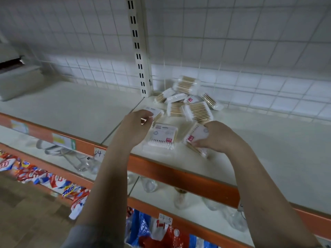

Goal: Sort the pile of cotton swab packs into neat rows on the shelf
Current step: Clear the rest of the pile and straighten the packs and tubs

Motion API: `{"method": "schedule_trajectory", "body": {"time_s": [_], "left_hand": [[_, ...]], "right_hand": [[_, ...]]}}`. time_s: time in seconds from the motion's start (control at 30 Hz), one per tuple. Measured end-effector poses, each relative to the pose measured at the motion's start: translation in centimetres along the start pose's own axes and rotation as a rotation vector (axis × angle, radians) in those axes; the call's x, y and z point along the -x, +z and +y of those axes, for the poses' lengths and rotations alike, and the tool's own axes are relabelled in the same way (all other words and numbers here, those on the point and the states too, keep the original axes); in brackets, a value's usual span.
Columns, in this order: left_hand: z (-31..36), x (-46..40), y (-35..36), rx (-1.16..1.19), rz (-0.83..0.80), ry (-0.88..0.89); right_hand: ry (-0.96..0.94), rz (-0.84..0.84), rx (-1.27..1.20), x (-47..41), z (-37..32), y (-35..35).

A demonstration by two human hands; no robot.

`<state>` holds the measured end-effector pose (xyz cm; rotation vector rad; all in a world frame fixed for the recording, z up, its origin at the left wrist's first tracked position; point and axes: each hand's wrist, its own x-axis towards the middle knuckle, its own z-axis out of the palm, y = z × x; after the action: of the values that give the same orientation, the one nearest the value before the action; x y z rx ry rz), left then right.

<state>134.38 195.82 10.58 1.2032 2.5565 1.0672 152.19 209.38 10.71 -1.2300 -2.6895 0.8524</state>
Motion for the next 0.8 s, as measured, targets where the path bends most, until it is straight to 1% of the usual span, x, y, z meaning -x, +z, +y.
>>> {"method": "schedule_trajectory", "body": {"time_s": [0.17,0.3,0.37,0.57,0.67,0.8], "left_hand": [[-0.1,-0.8,0.0,-0.026,-0.048,0.032],[-0.2,-1.1,0.3,-0.097,-0.162,-0.053],[0.1,-0.7,0.7,-0.116,-0.195,-0.084],[1.3,0.7,1.6,-0.160,-0.309,-0.112],[1.3,0.8,1.7,-0.110,-0.311,-0.140],[0.5,0.7,1.9,0.046,-0.310,-0.134]], "right_hand": [[0.044,0.109,-0.126,0.8,0.4,-0.2],[0.066,0.297,-0.310,1.9,0.8,-0.8],[0.071,0.393,-0.360,2.2,1.0,-1.0],[0.080,0.565,-0.489,2.8,1.2,-0.2],[0.088,0.616,-0.523,3.2,1.2,0.5],[0.125,0.691,-0.562,3.7,1.3,1.2]]}}
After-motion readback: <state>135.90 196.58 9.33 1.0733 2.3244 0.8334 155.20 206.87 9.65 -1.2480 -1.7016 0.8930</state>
